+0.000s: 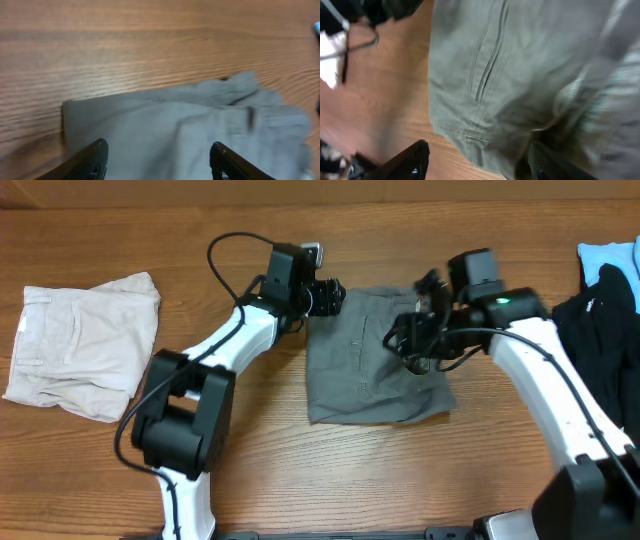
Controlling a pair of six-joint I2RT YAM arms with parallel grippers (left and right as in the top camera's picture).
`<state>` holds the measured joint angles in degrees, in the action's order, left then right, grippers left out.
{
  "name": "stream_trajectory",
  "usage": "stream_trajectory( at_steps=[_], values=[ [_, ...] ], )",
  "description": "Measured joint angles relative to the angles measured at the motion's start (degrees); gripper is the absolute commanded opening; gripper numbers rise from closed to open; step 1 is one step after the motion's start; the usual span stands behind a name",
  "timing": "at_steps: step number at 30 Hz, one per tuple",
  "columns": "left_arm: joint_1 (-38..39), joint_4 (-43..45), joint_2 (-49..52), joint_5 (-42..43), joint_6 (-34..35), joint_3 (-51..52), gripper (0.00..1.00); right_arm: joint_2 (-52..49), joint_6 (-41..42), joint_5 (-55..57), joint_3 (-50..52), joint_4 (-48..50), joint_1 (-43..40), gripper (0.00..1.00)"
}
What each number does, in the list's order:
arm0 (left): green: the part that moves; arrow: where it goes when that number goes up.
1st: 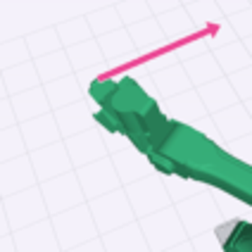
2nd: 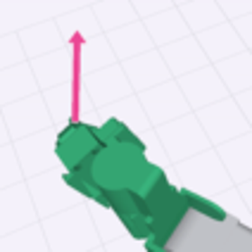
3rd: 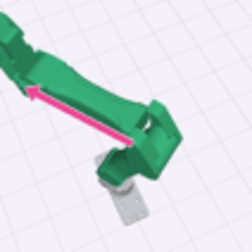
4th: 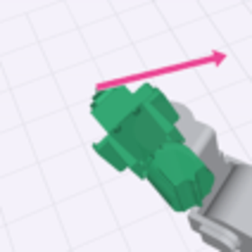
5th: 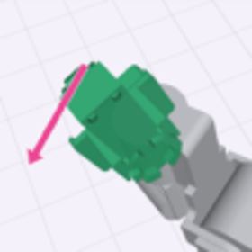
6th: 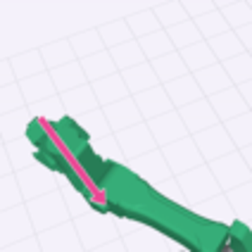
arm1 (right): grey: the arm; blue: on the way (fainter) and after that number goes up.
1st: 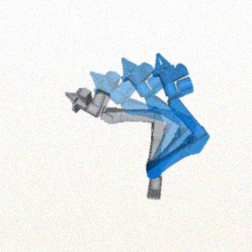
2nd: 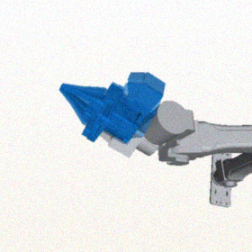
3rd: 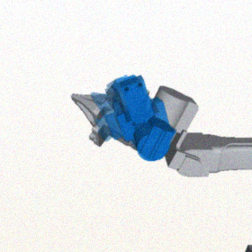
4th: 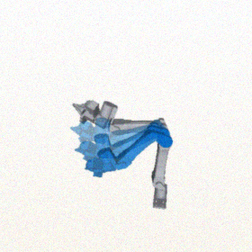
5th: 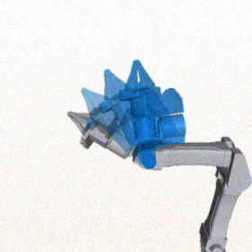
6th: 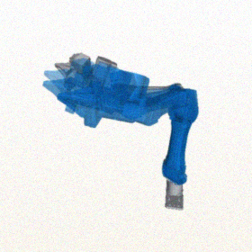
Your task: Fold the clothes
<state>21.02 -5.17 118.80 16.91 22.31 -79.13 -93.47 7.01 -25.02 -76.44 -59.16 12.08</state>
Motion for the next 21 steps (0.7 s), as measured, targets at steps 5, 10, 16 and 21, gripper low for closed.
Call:
stream_trajectory(
  at_steps=[5,10,16,21],
  values=[
    [0.00,0.50,2.29,0.28,0.20,0.00,0.70,-4.66,-0.07,0.44,2.51,-0.57,1.16,0.65],
    [0.00,0.31,2.36,0.44,0.22,0.00,0.62,-9.35,4.42,7.93,8.46,-1.95,1.14,0.69],
    [0.00,-8.20,2.36,0.42,0.81,-0.24,0.32,-10.21,7.91,13.00,14.93,2.93,1.16,0.76],
    [-0.02,-17.73,2.36,1.92,1.22,-0.76,0.20,-9.27,9.44,15.93,16.55,5.11,1.70,0.78]
  ],
)
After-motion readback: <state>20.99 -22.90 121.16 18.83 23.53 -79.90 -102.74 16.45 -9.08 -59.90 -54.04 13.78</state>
